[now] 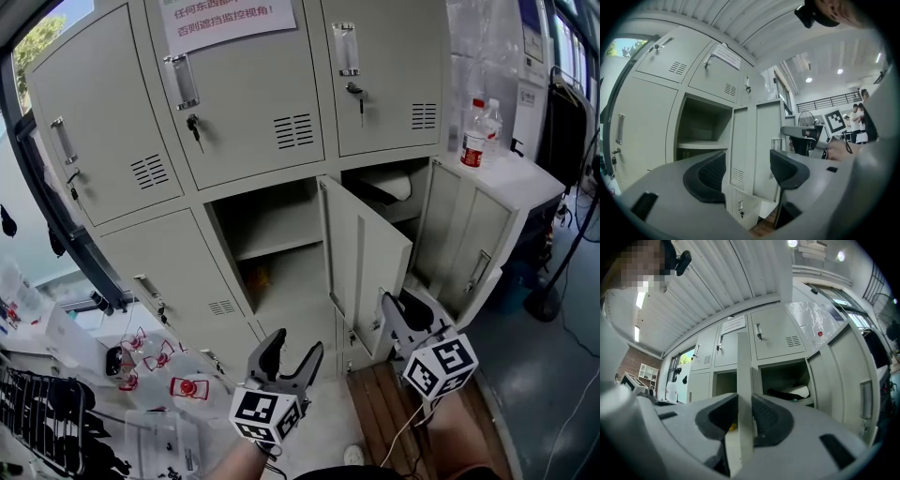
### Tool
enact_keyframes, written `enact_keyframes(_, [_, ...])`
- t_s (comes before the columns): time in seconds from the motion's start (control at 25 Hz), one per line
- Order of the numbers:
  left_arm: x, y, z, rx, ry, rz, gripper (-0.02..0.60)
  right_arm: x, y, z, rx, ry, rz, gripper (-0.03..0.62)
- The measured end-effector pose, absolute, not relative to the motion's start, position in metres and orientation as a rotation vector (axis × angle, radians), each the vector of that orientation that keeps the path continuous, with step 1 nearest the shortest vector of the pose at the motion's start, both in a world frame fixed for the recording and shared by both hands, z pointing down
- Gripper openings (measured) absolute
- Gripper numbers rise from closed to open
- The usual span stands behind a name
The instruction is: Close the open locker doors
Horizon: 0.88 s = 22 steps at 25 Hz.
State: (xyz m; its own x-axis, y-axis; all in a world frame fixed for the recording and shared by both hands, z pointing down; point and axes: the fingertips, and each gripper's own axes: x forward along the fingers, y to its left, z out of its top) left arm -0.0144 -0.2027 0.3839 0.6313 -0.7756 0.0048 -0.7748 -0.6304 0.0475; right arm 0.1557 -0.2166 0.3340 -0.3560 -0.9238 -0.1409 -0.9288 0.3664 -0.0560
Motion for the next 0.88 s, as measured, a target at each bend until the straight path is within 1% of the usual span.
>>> enact_keyframes(0.68, [-0.006,-0.199,0.381,2.813,-1.3,-0.018,0.288,0.104,-0.207,0.334,-1.575,2.58,0.044,0.1])
enact_keyframes(0.88, [-0.007,-0.194,0.379,2.817,-1.305,-0.012,0.288,0.078,-0.202,0.332,-1.45,2.668,0.049,0.103])
